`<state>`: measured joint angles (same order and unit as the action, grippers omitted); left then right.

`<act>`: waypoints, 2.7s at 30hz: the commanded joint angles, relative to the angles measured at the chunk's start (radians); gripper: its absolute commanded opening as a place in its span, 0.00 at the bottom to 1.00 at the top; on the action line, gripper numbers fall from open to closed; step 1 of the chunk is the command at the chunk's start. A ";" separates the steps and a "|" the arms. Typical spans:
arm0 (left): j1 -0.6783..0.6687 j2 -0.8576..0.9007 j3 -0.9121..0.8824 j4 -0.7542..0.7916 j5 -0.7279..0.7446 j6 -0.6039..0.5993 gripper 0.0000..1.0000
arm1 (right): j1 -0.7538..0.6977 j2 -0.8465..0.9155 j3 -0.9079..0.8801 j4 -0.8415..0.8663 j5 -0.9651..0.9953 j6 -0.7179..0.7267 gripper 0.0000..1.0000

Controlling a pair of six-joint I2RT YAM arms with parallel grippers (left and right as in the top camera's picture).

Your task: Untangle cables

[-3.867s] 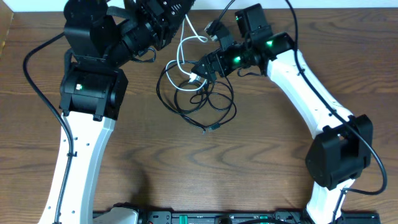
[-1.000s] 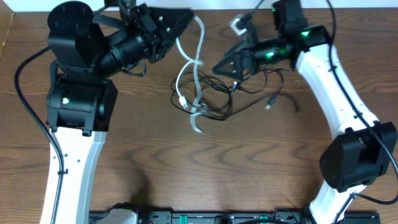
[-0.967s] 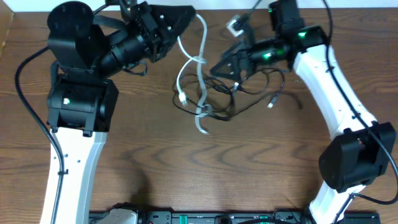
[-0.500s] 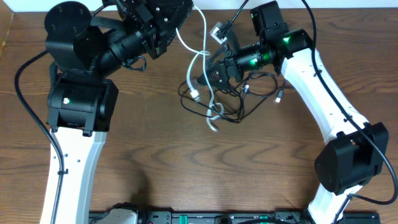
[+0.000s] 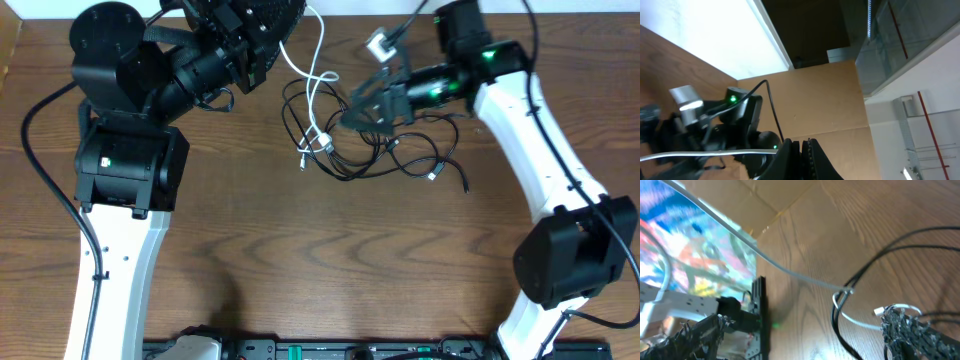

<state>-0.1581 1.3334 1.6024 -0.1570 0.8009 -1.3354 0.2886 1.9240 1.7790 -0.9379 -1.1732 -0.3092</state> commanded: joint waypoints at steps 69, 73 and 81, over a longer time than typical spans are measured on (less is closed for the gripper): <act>0.098 0.003 0.018 -0.539 -0.427 0.270 0.07 | 0.193 0.032 0.000 0.117 0.423 0.070 0.77; 0.113 -0.002 0.018 -0.525 -0.426 0.233 0.07 | 0.224 0.116 0.000 0.169 0.419 0.056 0.78; 0.132 -0.011 0.018 -0.489 -0.369 0.189 0.08 | 0.286 0.189 0.000 0.257 0.416 -0.013 0.76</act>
<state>-0.0296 1.3350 1.6058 -0.6525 0.3912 -1.1263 0.5423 2.0884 1.7779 -0.7101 -0.7425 -0.2779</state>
